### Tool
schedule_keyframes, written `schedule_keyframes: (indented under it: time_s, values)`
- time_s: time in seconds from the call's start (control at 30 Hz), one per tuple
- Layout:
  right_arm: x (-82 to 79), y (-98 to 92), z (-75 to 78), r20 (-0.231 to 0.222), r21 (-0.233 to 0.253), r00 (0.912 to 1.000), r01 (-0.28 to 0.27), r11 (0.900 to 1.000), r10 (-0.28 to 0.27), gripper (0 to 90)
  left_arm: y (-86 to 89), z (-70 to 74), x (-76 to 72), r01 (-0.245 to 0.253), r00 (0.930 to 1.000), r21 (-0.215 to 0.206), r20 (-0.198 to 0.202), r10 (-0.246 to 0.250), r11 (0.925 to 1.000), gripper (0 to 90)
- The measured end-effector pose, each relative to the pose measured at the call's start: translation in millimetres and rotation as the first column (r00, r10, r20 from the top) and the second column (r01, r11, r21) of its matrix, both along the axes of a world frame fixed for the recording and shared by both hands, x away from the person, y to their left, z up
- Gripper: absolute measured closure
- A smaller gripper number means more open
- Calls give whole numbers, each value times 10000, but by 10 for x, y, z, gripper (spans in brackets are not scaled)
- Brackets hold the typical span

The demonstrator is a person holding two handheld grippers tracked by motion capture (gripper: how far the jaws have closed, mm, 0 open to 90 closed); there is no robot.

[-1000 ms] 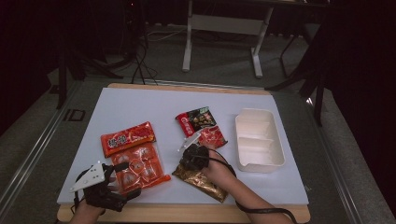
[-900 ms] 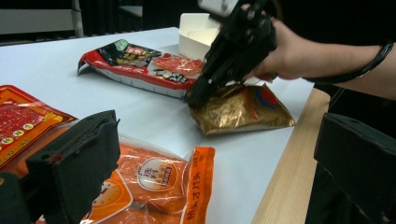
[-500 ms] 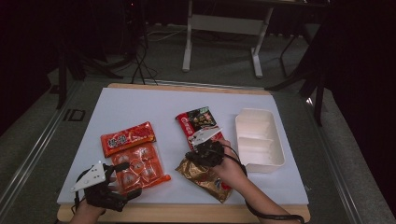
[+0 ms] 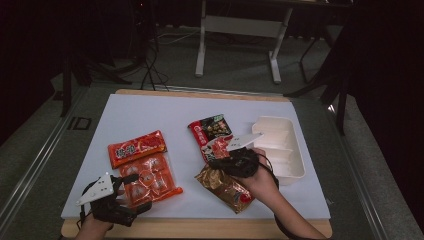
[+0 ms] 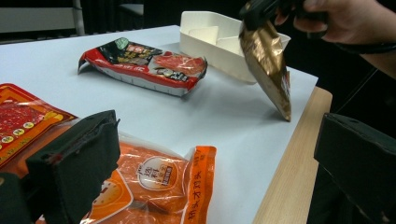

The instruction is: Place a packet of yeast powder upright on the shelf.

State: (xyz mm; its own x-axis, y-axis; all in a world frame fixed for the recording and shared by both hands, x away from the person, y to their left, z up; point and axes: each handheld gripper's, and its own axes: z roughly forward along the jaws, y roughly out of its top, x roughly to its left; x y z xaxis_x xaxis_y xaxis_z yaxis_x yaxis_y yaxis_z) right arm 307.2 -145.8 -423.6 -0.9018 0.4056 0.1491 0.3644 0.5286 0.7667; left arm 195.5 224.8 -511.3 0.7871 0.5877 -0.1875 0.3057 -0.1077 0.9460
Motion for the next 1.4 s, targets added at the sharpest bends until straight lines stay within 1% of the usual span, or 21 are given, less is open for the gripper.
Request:
schedule_keyframes:
  time_s: [0.07,0.17,0.23,0.27,0.33,0.4,0.43,0.57,0.67,0.7,0.73,0.8,0.87,0.93,1.03,1.17,1.27,1.4]
  values:
    - [-5,-32,54,94,202,9999,36,9998,-38,891,-5,1,-1,-9,10000,18,1,9,10000,4]
    - [2,-86,158,67,605,9999,125,9981,-129,891,-8,0,2,4,10000,65,14,-4,10000,4]
    - [18,-112,227,131,794,9998,148,9967,-159,891,-8,-2,2,-13,10000,65,-20,13,10000,4]
    - [30,-128,263,135,957,9997,195,9952,-209,891,-6,-1,3,-20,10000,27,-7,21,10000,4]
    - [60,-152,340,276,1135,9991,278,9931,-311,891,-3,-1,3,-30,10000,4,-13,30,10000,4]
    - [101,-179,419,277,1489,9988,370,9882,-416,891,-1,-2,4,-30,10000,21,-19,30,10000,4]
    - [123,-188,459,414,1542,9979,421,9871,-490,891,0,-1,4,-32,10000,12,-14,32,10000,4]
    - [217,-223,613,730,1787,9937,705,9814,-847,891,-1,-2,2,-28,10000,17,-22,28,10000,4]
    - [318,-263,728,934,1921,9892,931,9770,-1127,891,2,0,3,-47,10000,-28,-24,47,10000,4]
    - [342,-273,754,937,1949,9884,998,9757,-1198,890,1,-1,4,-47,10000,-26,-26,47,10000,4]
    - [378,-291,786,1028,1966,9861,1083,9745,-1303,891,1,-2,3,-44,10000,-7,-34,44,10000,4]
    - [458,-334,845,1016,2132,9837,1243,9691,-1485,891,1,-2,4,-47,10000,12,-33,47,10000,4]
    - [536,-378,896,1062,2214,9789,1478,9639,-1745,891,1,-1,5,-52,10000,-16,-25,52,10000,4]
    - [616,-426,938,1034,2280,9751,1687,9589,-1961,890,0,-3,5,-54,10000,-12,-43,54,10000,4]
    - [736,-506,984,932,2436,9690,2007,9489,-2289,890,3,-3,8,-72,10000,-40,-46,71,10000,4]
    - [881,-604,1026,823,2635,9586,2427,9336,-2725,891,3,-6,10,-65,10000,-17,-61,65,10000,4]
    - [976,-664,1049,838,2658,9503,2688,9258,-3000,890,6,-5,10,-74,10000,-43,-62,74,10000,4]
    - [1097,-739,1067,942,2629,9353,3070,9147,-3410,891,5,-9,12,-78,9999,-55,-78,77,10000,4]
